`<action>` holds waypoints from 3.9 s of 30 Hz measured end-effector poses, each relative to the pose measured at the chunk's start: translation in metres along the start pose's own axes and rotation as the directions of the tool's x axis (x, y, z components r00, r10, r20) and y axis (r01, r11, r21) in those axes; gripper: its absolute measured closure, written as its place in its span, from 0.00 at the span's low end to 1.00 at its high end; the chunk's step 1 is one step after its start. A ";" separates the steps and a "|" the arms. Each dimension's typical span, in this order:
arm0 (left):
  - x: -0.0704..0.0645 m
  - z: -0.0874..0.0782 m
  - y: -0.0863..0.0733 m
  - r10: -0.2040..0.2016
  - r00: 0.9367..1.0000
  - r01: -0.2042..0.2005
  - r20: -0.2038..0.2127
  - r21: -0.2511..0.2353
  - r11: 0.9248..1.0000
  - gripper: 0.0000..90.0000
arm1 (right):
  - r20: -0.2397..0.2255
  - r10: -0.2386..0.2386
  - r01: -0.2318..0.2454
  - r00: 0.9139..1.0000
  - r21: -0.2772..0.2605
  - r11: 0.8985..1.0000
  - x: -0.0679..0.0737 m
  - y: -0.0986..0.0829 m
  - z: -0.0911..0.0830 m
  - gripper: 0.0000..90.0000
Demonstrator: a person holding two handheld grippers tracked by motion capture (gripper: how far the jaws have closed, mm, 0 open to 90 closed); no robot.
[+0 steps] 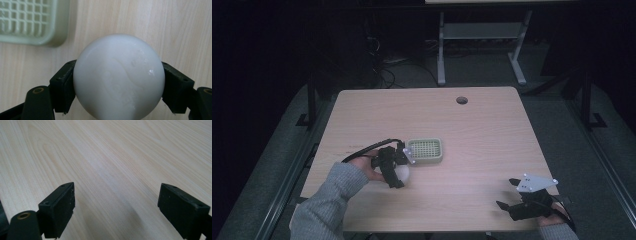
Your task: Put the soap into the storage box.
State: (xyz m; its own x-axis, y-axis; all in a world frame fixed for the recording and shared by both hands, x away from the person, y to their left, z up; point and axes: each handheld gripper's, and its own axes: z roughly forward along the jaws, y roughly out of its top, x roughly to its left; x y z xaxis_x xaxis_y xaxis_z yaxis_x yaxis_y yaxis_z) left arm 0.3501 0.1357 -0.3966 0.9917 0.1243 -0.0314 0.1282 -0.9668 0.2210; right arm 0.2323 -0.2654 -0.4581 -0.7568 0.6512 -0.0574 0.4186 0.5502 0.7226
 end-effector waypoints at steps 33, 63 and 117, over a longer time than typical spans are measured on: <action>0.037 -0.008 0.050 0.030 0.999 -0.029 -0.028 0.032 0.999 0.26 | -0.006 0.001 -0.001 1.000 -0.021 1.000 0.001 0.001 -0.002 0.15; 0.070 -0.002 0.073 0.008 0.999 -0.007 -0.049 0.032 0.999 0.26 | -0.003 0.009 -0.009 1.000 -0.033 0.999 0.000 0.001 -0.003 0.15; 0.097 0.032 0.089 -0.037 0.999 0.038 -0.015 0.078 0.996 0.26 | -0.001 0.002 -0.002 1.000 -0.046 0.999 0.001 0.002 -0.006 0.15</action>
State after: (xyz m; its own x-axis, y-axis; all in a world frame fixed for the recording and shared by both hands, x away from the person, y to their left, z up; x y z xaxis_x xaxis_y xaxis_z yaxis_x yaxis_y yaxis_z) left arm 0.4576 0.0542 -0.4113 0.9863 0.1629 -0.0252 0.1649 -0.9759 0.1429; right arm 0.2296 -0.2668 -0.4531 -0.7564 0.6518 -0.0552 0.3966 0.5240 0.7538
